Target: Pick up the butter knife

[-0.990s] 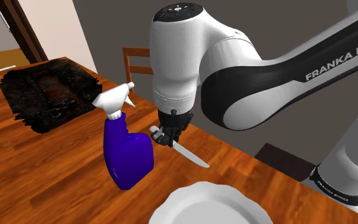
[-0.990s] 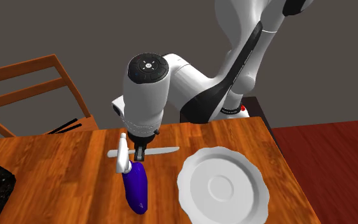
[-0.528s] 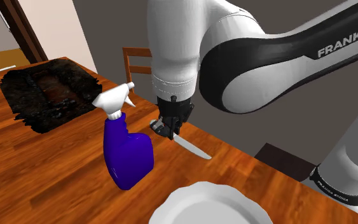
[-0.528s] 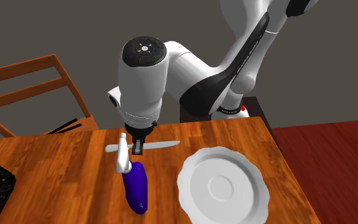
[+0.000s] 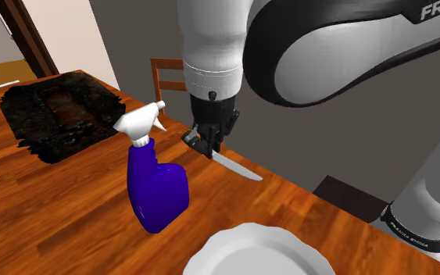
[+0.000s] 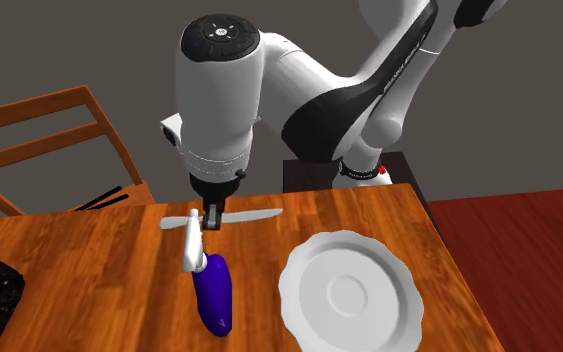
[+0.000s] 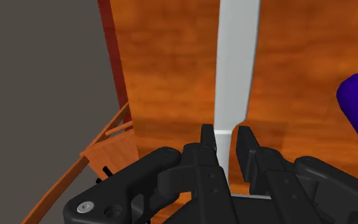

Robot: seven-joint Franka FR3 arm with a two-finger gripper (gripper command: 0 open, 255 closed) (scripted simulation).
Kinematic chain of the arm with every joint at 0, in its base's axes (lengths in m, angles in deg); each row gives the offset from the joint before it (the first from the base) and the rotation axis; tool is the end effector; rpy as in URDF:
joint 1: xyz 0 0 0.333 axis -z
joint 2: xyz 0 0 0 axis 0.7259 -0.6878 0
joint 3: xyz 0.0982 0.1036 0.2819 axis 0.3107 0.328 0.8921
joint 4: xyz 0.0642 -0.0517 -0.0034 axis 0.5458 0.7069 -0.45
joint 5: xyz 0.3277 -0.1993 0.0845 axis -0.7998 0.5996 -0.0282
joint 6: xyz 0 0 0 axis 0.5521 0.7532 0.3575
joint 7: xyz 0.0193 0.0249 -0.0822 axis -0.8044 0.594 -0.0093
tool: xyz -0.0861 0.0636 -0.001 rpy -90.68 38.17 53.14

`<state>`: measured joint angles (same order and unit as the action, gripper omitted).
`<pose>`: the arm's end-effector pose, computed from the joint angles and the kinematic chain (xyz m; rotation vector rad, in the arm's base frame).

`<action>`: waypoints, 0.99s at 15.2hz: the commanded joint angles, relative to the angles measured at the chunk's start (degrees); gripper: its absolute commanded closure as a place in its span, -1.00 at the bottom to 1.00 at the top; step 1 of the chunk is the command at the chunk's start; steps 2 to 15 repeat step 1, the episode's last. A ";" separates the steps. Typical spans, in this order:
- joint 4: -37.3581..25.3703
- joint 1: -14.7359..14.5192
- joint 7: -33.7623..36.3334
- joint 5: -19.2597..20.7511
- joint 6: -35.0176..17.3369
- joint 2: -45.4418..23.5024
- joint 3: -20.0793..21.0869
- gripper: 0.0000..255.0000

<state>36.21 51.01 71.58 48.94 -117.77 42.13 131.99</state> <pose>0.3598 0.3610 0.4949 3.0240 0.0522 0.3190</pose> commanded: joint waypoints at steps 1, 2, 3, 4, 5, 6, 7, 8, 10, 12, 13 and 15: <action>-0.42 -0.03 -0.08 -0.07 0.51 0.09 -0.06 1.00; -0.42 -0.03 -0.08 -0.07 0.51 0.09 -0.06 1.00; -0.42 -0.03 -0.08 -0.07 0.51 0.09 -0.06 1.00; -0.42 -0.03 -0.08 -0.07 0.51 0.09 -0.06 1.00; -0.42 -0.03 -0.08 -0.07 0.51 0.09 -0.06 1.00; -0.42 -0.03 -0.08 -0.07 0.51 0.09 -0.06 1.00; -0.42 -0.03 -0.08 -0.07 0.51 0.09 -0.06 1.00; -0.42 -0.03 -0.08 -0.07 0.51 0.09 -0.06 1.00; -0.42 -0.03 -0.08 -0.07 0.51 0.09 -0.06 1.00; -0.42 -0.03 -0.08 -0.07 0.51 0.09 -0.06 1.00; -0.42 -0.03 -0.08 -0.07 0.51 0.09 -0.06 1.00; -0.42 -0.03 -0.08 -0.07 0.51 0.09 -0.06 1.00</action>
